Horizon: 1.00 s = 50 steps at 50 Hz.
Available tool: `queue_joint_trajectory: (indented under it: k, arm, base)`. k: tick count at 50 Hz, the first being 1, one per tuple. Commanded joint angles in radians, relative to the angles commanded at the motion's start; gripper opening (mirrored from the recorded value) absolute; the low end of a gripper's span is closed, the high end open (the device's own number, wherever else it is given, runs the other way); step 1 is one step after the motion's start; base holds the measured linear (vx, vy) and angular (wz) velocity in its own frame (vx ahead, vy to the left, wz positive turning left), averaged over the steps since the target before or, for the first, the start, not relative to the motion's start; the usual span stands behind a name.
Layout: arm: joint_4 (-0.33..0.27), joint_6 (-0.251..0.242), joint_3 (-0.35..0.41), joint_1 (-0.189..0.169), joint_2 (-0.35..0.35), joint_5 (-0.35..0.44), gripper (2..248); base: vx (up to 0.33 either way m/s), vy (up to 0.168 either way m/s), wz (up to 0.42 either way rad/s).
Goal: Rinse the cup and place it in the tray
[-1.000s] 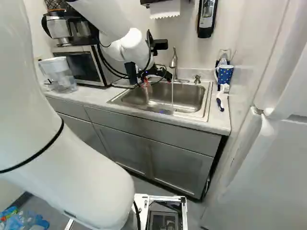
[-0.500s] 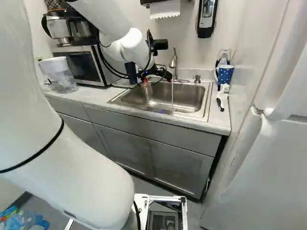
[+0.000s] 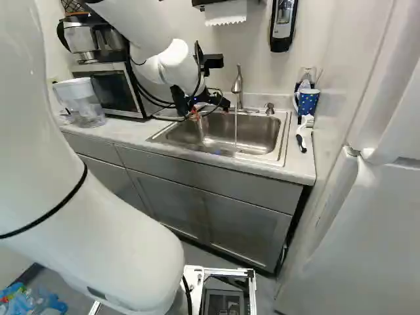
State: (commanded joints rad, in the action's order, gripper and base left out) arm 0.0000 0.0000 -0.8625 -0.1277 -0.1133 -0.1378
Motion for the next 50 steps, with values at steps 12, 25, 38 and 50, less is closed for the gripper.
queue_joint_trajectory:
  k: [12,25,38,50]
  arm:
    - [0.000,0.000,-0.001,0.041,0.001,0.000,247]
    - [0.000,0.000,-0.006,0.086,0.006,0.000,247]
    - [0.000,0.000,-0.013,0.130,0.014,0.000,247]
    - [0.000,0.000,-0.023,0.171,0.024,0.000,247]
  base:
    - [0.000,0.000,0.000]
    - [0.000,0.000,0.000]
    - [0.000,0.000,0.000]
    - [0.000,0.000,0.000]
